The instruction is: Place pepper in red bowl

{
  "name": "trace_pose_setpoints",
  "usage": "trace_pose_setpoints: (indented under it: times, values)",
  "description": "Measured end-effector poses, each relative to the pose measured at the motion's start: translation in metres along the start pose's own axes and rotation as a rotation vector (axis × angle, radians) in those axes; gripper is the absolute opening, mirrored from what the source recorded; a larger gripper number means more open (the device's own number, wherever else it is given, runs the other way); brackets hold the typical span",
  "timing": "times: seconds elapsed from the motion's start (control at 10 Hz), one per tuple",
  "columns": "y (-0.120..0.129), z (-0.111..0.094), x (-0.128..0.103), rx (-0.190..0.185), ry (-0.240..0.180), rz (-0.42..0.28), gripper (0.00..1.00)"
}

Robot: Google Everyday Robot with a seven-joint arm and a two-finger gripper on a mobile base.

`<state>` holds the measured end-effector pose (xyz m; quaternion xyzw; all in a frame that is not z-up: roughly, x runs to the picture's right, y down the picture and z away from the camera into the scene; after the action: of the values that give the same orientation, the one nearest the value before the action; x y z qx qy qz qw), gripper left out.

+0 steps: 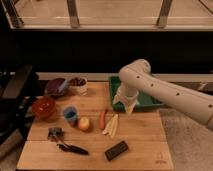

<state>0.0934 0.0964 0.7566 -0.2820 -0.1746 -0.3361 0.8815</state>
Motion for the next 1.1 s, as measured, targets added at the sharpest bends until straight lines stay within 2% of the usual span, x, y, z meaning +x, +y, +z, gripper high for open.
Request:
trace_pose_setpoints:
  times: [0.2,0.3,0.5,0.6,0.8,1.0,1.1]
  values:
    - [-0.015,0.016,0.002,-0.009,-0.013,-0.035,0.65]
    - [-0.023,0.023,0.003,0.002,-0.026,-0.039,0.65]
    - [-0.033,0.039,0.010,0.052,-0.048,-0.045,0.65]
    - [-0.039,0.044,0.009,0.063,-0.058,-0.054,0.65]
    - [-0.049,0.060,0.006,0.101,-0.096,-0.078,0.65]
    - [-0.061,0.079,0.000,0.111,-0.132,-0.109,0.65]
    - [-0.066,0.090,-0.002,0.118,-0.163,-0.121,0.65]
